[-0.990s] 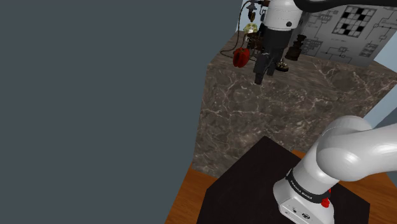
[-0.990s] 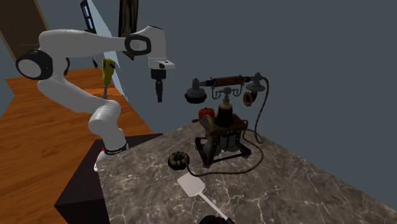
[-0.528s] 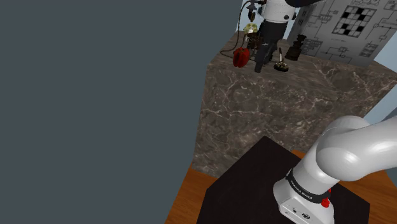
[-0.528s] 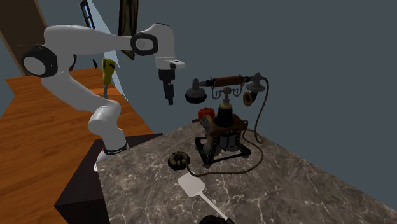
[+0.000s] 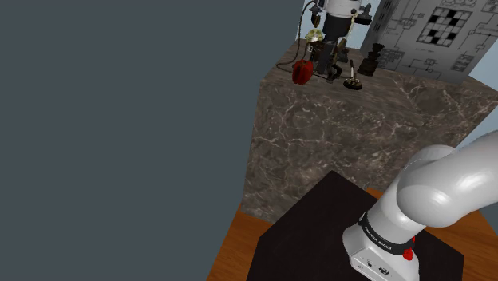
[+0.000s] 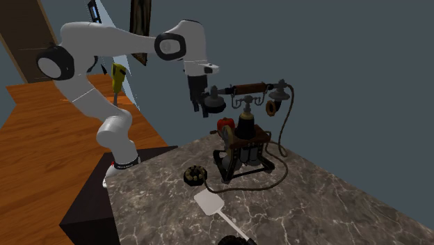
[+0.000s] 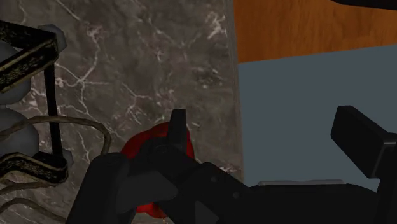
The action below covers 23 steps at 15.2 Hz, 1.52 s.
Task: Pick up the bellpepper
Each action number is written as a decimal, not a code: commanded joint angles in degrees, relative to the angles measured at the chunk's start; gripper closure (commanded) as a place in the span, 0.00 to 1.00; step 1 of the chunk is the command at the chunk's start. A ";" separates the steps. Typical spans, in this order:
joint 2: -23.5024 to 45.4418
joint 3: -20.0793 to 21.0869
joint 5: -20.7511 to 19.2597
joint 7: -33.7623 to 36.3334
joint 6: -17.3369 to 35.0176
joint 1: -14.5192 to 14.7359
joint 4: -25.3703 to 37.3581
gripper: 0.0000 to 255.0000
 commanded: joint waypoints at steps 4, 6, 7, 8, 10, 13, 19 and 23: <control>9.28 -4.37 0.77 -10.03 2.99 0.74 9.10 0.00; 13.16 -5.89 1.80 -14.09 3.58 0.92 13.38 0.00; 13.84 -6.12 2.02 -14.80 3.66 0.92 14.15 0.00; 13.74 -6.13 1.96 -14.70 4.42 0.88 13.27 0.00; 13.56 -6.17 1.84 -14.49 5.96 0.82 11.55 0.00; 13.38 -6.27 1.67 -14.21 8.25 0.75 9.08 0.00; 13.24 -6.34 1.55 -14.08 9.49 0.68 7.70 1.00; 13.27 -6.34 1.55 -14.09 9.46 0.69 7.75 1.00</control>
